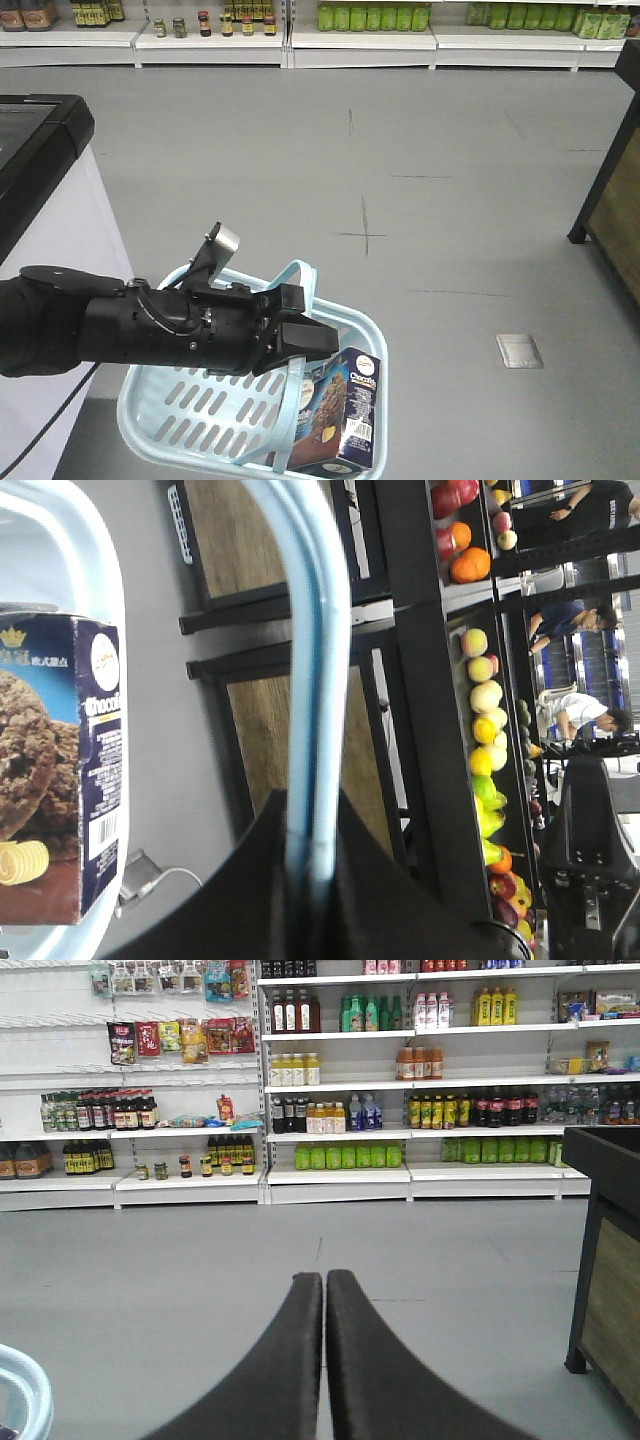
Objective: Left arm holds basket, right arm returns cookies
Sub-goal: 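Hold the basket in the left gripper while driving along the aisle, then carry the basket with the left gripper toward the drink shelves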
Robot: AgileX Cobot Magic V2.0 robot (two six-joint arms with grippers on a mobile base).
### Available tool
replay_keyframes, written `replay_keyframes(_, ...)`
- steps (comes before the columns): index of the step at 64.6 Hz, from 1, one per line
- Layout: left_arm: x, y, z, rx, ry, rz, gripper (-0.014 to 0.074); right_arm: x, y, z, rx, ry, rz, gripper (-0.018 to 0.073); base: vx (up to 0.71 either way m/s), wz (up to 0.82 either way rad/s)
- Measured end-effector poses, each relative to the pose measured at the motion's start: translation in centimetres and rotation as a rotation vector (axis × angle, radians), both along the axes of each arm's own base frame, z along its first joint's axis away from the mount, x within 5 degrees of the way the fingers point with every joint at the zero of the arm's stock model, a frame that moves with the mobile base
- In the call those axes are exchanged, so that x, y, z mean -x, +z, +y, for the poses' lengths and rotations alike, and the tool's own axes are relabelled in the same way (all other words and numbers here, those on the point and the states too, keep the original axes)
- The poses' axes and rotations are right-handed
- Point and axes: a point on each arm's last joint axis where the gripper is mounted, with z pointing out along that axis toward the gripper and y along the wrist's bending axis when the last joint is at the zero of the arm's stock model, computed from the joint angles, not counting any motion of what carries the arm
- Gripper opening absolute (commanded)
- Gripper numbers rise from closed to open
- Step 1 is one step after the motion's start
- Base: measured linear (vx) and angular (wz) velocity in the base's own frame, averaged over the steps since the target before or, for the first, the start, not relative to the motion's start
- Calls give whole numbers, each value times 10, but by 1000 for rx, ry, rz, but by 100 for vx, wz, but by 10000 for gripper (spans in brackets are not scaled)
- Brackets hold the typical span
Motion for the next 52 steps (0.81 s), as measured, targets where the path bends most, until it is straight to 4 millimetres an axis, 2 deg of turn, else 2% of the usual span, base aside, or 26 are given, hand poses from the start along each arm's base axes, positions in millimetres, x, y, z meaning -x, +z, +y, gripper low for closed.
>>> replay_keyframes(52, 0, 0, 0, 0, 1, 0, -8, 0, 0, 0, 0, 0, 0, -8, 33, -6)
